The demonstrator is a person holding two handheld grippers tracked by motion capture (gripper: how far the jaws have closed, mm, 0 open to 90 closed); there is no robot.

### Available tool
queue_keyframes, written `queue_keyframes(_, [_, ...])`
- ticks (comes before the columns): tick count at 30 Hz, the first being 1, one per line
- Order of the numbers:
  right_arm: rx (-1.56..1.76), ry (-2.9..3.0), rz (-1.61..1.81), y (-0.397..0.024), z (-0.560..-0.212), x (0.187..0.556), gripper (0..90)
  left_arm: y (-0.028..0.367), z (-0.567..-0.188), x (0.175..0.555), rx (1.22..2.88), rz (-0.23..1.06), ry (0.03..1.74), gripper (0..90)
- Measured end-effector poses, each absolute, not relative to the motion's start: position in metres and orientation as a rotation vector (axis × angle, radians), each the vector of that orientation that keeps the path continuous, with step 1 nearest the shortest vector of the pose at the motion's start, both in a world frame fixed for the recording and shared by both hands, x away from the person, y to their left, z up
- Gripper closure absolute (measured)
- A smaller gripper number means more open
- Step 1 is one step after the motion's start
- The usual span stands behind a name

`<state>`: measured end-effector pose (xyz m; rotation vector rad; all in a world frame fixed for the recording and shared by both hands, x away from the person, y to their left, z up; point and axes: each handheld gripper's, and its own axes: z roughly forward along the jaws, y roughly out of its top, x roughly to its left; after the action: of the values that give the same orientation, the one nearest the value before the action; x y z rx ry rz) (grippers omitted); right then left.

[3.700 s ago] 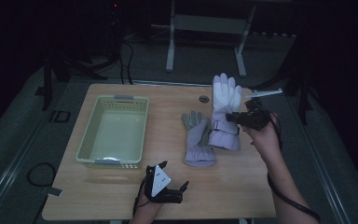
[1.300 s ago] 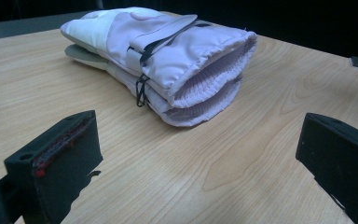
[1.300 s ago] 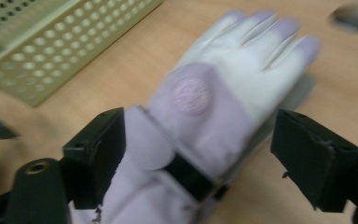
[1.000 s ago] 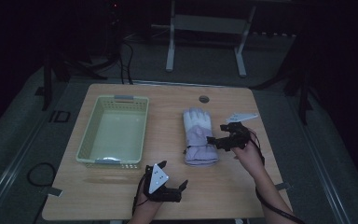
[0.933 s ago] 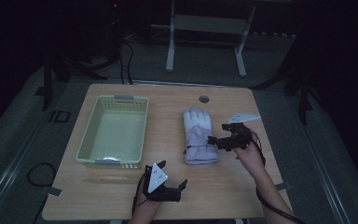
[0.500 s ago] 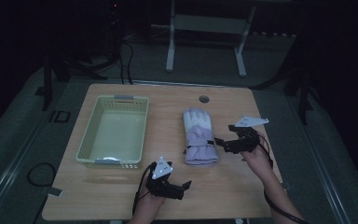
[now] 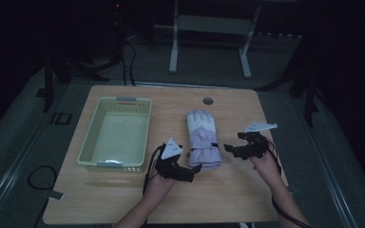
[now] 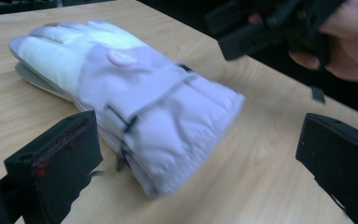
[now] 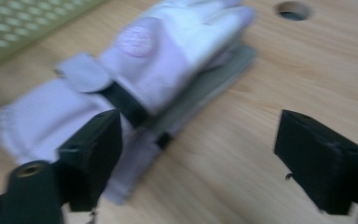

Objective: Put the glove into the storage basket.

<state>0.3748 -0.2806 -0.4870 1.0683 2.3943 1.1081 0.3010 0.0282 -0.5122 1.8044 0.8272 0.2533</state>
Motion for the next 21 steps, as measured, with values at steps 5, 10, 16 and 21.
queue_keyframes(5, [1.145,2.355,1.214,-0.289,-0.481,0.38,12.7,0.03,-0.508,0.323,1.793,0.25,0.873,0.1])
queue_keyframes(10, [1.149,2.34,1.253,-0.284,-0.474,0.388,11.9,0.023,-0.506,0.344,1.827,0.228,0.903,0.1])
queue_keyframes(16, [1.133,2.38,1.207,-0.268,-0.479,0.407,32.1,0.008,-0.502,0.368,1.933,0.29,0.932,0.2])
queue_keyframes(21, [1.137,2.397,1.217,-0.253,-0.487,0.42,41.5,0.004,-0.503,0.388,1.934,0.309,0.979,8.0])
